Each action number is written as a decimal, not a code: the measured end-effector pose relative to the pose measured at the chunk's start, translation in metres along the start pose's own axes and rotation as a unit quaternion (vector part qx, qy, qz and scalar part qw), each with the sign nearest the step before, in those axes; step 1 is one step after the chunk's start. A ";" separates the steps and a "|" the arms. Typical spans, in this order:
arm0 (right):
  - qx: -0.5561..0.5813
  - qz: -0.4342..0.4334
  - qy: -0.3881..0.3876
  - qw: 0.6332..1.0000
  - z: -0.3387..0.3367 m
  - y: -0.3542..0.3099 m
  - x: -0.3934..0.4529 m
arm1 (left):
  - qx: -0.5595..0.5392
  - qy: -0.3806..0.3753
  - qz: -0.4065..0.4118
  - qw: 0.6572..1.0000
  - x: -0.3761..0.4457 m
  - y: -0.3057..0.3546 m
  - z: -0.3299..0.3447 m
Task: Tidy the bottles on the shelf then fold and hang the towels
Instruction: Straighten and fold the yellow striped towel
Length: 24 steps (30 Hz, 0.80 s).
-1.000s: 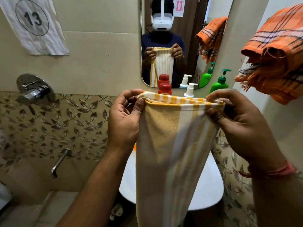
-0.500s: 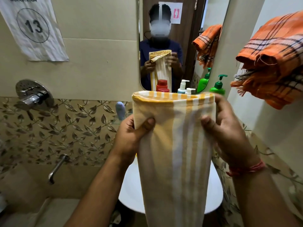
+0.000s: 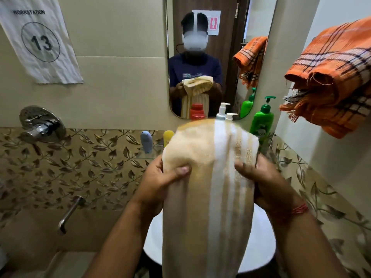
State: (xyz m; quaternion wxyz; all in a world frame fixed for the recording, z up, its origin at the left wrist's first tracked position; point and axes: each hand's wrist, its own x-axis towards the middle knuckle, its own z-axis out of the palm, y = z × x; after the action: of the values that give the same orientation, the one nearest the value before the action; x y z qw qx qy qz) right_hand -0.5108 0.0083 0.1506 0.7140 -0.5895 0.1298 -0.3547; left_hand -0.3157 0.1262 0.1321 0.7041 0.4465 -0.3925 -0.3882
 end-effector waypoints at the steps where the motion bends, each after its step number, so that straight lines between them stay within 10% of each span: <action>1: -0.011 0.036 -0.022 0.999 -0.006 0.009 -0.006 | 0.004 0.013 0.018 1.000 0.003 0.003 0.004; 11: 0.067 -0.006 0.077 0.995 0.005 0.032 -0.011 | -0.038 -0.132 -0.098 0.986 -0.007 -0.016 -0.022; 19: -0.029 0.043 0.032 0.998 -0.008 0.049 -0.024 | -0.036 -0.021 -0.015 0.999 0.003 -0.012 -0.002; 24: 0.034 -0.015 0.114 0.993 0.004 0.035 -0.010 | -0.022 -0.157 -0.143 0.977 0.000 -0.011 -0.030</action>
State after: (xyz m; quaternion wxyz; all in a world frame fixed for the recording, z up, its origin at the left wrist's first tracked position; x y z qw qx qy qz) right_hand -0.5031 0.0192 0.1170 0.7091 -0.5221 0.1894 -0.4344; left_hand -0.2911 0.1326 0.1127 0.5807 0.4158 -0.4216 -0.5588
